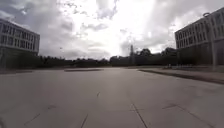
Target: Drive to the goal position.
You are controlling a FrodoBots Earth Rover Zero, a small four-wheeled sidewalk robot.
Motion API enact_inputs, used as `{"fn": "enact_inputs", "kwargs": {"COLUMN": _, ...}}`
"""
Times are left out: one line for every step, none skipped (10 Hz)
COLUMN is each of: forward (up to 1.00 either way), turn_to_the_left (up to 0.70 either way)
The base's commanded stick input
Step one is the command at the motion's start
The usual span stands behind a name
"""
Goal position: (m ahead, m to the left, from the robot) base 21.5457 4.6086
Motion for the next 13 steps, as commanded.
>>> {"fn": "enact_inputs", "kwargs": {"forward": 0.70, "turn_to_the_left": 0.00}}
{"fn": "enact_inputs", "kwargs": {"forward": 0.70, "turn_to_the_left": 0.00}}
{"fn": "enact_inputs", "kwargs": {"forward": 0.70, "turn_to_the_left": 0.00}}
{"fn": "enact_inputs", "kwargs": {"forward": 0.70, "turn_to_the_left": 0.00}}
{"fn": "enact_inputs", "kwargs": {"forward": 0.70, "turn_to_the_left": 0.00}}
{"fn": "enact_inputs", "kwargs": {"forward": 0.70, "turn_to_the_left": 0.00}}
{"fn": "enact_inputs", "kwargs": {"forward": 0.70, "turn_to_the_left": 0.00}}
{"fn": "enact_inputs", "kwargs": {"forward": 0.70, "turn_to_the_left": 0.00}}
{"fn": "enact_inputs", "kwargs": {"forward": 0.70, "turn_to_the_left": 0.00}}
{"fn": "enact_inputs", "kwargs": {"forward": 0.70, "turn_to_the_left": 0.00}}
{"fn": "enact_inputs", "kwargs": {"forward": 0.70, "turn_to_the_left": 0.00}}
{"fn": "enact_inputs", "kwargs": {"forward": 0.70, "turn_to_the_left": 0.00}}
{"fn": "enact_inputs", "kwargs": {"forward": 0.70, "turn_to_the_left": 0.00}}
